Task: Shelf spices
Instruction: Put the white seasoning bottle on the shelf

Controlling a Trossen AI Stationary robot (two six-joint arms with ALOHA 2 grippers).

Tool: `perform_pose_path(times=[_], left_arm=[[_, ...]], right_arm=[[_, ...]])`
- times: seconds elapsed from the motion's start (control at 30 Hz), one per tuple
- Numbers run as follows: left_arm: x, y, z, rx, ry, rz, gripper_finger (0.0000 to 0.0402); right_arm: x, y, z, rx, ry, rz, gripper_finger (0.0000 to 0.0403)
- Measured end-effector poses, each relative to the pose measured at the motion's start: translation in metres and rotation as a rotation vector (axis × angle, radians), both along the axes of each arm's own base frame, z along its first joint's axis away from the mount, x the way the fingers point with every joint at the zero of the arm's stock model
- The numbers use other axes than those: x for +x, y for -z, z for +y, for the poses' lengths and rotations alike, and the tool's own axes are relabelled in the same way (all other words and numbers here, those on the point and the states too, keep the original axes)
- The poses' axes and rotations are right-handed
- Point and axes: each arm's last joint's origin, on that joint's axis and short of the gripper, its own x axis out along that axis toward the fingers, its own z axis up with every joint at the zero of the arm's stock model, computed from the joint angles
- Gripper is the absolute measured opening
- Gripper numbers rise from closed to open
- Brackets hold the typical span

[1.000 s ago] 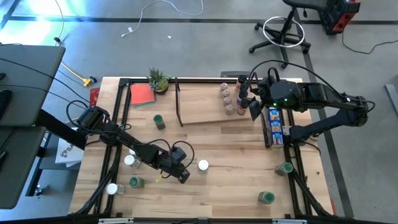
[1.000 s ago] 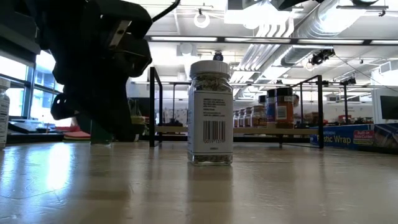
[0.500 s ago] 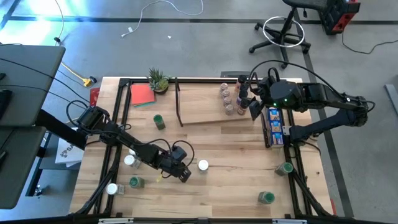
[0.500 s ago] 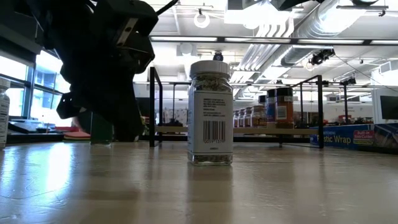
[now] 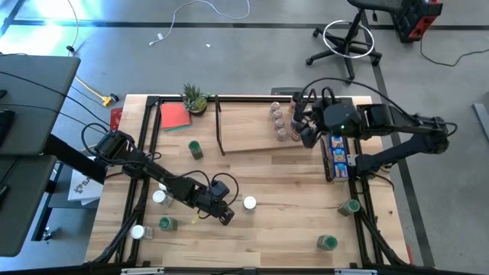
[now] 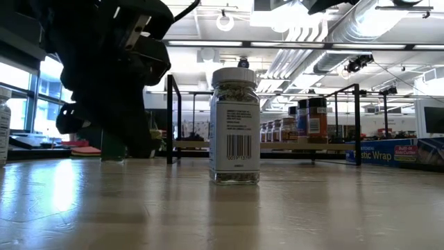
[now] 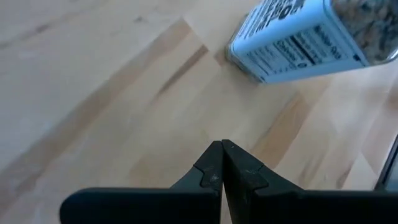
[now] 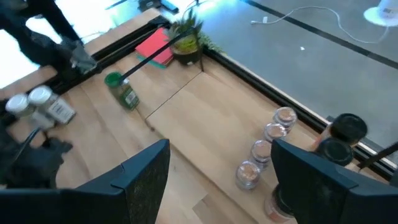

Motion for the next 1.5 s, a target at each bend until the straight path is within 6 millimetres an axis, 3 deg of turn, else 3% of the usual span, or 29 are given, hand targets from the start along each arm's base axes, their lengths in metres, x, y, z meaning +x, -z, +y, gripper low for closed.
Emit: perform_pose_path(times=[0.23,0.47,0.77,1.13,1.5], left_arm=[[-0.005,0.000,-0.008,-0.062,-0.075,0.011,0.0000],[-0.007,-0.001,-0.014,-0.141,-0.195,0.011,0.0000],[0.000,-0.024,-0.023,-0.230,-0.386,0.031,0.0000],[0.000,-0.045,-0.019,-0.199,-0.586,0.128,0.0000],[-0.001,-0.047,-0.015,-0.038,-0.536,0.064,0.0000]], right_arm=[[0.004,0.004,0.022,-0.003,-0.132,0.037,0.0275],[-0.008,0.002,0.047,0.001,-0.281,0.047,0.0275],[-0.012,0.005,0.067,-0.094,-0.441,0.115,0.0275],[-0.022,0.009,0.081,-0.123,-0.577,0.191,0.0275],[-0.023,0.011,0.089,-0.021,-0.690,0.198,0.0275]])
